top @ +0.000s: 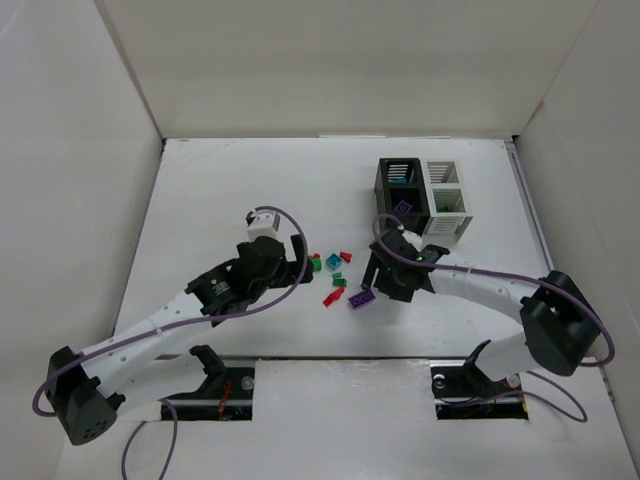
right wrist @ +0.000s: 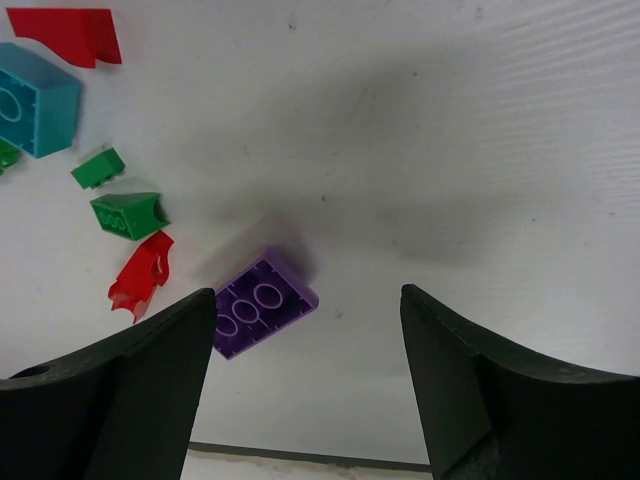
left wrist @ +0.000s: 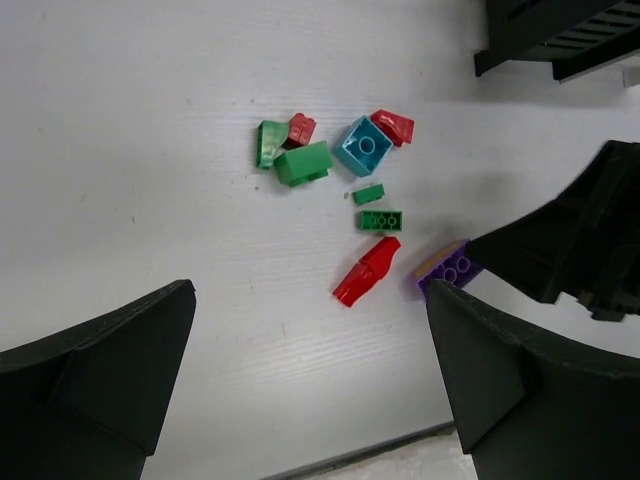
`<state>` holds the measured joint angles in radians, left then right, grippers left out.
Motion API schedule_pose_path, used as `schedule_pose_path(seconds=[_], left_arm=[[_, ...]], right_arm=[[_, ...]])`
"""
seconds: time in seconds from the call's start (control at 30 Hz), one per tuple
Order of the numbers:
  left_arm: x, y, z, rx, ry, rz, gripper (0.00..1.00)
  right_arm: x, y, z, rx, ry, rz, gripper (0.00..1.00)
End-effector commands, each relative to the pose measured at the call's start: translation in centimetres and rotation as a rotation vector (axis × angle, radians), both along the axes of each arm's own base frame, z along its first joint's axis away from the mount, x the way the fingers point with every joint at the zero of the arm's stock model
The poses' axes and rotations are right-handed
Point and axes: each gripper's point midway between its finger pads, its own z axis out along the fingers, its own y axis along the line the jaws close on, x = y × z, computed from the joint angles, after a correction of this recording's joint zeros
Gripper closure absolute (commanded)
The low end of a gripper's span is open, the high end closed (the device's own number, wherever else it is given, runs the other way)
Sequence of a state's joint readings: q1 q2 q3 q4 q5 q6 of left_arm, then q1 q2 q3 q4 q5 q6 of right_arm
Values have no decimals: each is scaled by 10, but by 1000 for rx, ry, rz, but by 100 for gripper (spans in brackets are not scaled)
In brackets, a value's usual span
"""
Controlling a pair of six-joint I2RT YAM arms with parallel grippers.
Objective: Sort the legos into containers by color
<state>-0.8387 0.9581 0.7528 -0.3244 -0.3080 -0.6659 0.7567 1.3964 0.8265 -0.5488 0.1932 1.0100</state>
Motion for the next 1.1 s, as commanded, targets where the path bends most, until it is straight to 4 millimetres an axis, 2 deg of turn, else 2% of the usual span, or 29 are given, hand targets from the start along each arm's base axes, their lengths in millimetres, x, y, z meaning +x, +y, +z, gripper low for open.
schedule_pose_path(seconds=[0.0,0.07,0.1,0.2,0.27,0.37,0.47,0.53,0.73,0.93,1.0,1.07], left_arm=[[-9,7,17,-100,-16,61,0],[-12,14,12,-90,-15,68,0],[-14,16,12,-89,-14,68,0],[-14,18,14,-95,-18,80,0],[-13,20,14,-91,-22,88,0],[-13,20,14,-91,-22,88,0],[-13,19,12,-84,-16,88,0],[-13,19,10,-77,-11,88,0],[-15,23,0,-66,9,107,0],[-17,25,-3,-73,12,112,1],[-17,25,-3,-73,12,113,1],[-17,25,-1,-80,6,112,3]], right_arm=[[12,33,9,96,-8,1,21],[12,42,5,108,0,8,21],[10,42,-4,98,28,2,21],[9,49,-12,90,56,6,21],[10,54,-11,107,62,15,22],[9,53,-19,95,81,4,24],[7,52,-19,92,89,-5,32],[0,49,-25,77,110,-8,38],[-14,37,-35,26,152,-17,44],[-12,37,-34,3,142,-18,56],[-5,38,-25,4,109,-26,59],[-6,33,-20,-5,99,-32,62]])
